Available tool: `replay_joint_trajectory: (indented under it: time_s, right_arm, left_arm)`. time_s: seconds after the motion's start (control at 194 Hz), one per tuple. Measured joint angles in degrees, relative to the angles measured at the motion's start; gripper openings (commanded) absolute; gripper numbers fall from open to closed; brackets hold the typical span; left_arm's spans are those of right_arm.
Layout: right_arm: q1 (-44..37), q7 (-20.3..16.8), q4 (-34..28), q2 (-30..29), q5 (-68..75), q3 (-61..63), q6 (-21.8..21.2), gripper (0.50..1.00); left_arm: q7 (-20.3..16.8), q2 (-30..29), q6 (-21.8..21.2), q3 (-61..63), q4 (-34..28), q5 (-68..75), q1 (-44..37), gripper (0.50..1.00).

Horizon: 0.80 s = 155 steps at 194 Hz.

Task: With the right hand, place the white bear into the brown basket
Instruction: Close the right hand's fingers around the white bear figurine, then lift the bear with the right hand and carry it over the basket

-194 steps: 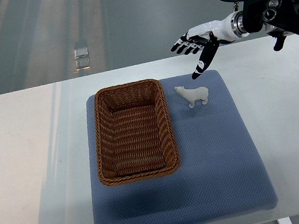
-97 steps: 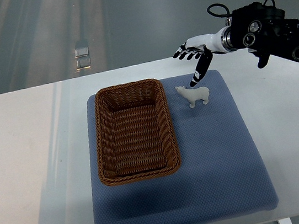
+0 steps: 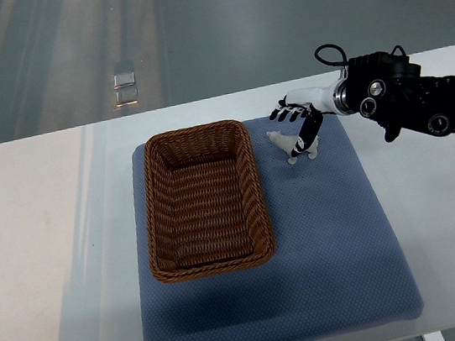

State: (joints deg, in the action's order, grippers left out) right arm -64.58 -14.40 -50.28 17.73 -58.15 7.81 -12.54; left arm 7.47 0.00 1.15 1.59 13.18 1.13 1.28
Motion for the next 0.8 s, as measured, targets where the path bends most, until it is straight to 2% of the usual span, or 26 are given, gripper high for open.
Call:
replay_joint_trajectory:
  time_s: [0.108,0.212,0.361,0.418,0.48,0.537,0.593,0.604,0.629,0.691,0.8]
  right_arm:
    - [0.9,0.1,0.2,-0.5,-0.6,-0.1,0.8,0.827]
    - [1.5,0.1,0.3,-0.7,-0.8,-0.1,1.1,0.799]
    - [2.2,0.2,0.6,-1.0,-1.4,-0.1,1.1,0.795]
    - [2.4,0.3,0.8,-1.2,-1.6,-0.1,1.1,0.776]
    - [2.6,0.3,1.2,-1.3,-1.6,-0.1,1.1,0.746]
    - [2.7,0.3,1.5,-1.4,-1.7,-0.1,1.2,0.697]
    - [2.8,0.4,1.6,-1.4,-1.7,-0.1,1.3,0.625]
    - [2.8,0.4,1.6,-1.4,-1.7,-0.1,1.4,0.625]
    - [2.8,0.5,1.7,-1.4,-1.7,-0.1,1.5,0.578]
    - [2.8,0.7,1.7,-1.4,-1.7,-0.1,1.9,0.503]
    - [2.8,0.8,2.3,-1.4,-1.7,-0.4,2.2,0.5]
  left_arm:
    - [0.0,0.0,0.0,0.0,0.0,0.0,0.0,1.0]
    - [0.0,0.0,0.0,0.1,0.0,0.0,0.0,1.0]
    - [0.0,0.0,0.0,0.1,-0.1,0.0,0.0,1.0]
    - [0.0,0.0,0.0,0.0,-0.1,0.0,0.0,1.0]
    - [0.0,0.0,0.0,0.0,-0.1,0.0,0.0,1.0]
    - [0.0,0.0,0.0,0.0,-0.1,0.0,0.0,1.0]
    - [0.0,0.0,0.0,0.0,-0.1,0.0,0.0,1.0]
    - [0.0,0.0,0.0,0.0,-0.1,0.0,0.0,1.0]
    - [0.0,0.0,0.0,0.0,-0.1,0.0,0.0,1.0]
    - [0.0,0.0,0.0,0.0,-0.1,0.0,0.0,1.0]
    - [0.0,0.0,0.0,0.0,-0.1,0.0,0.0,1.0]
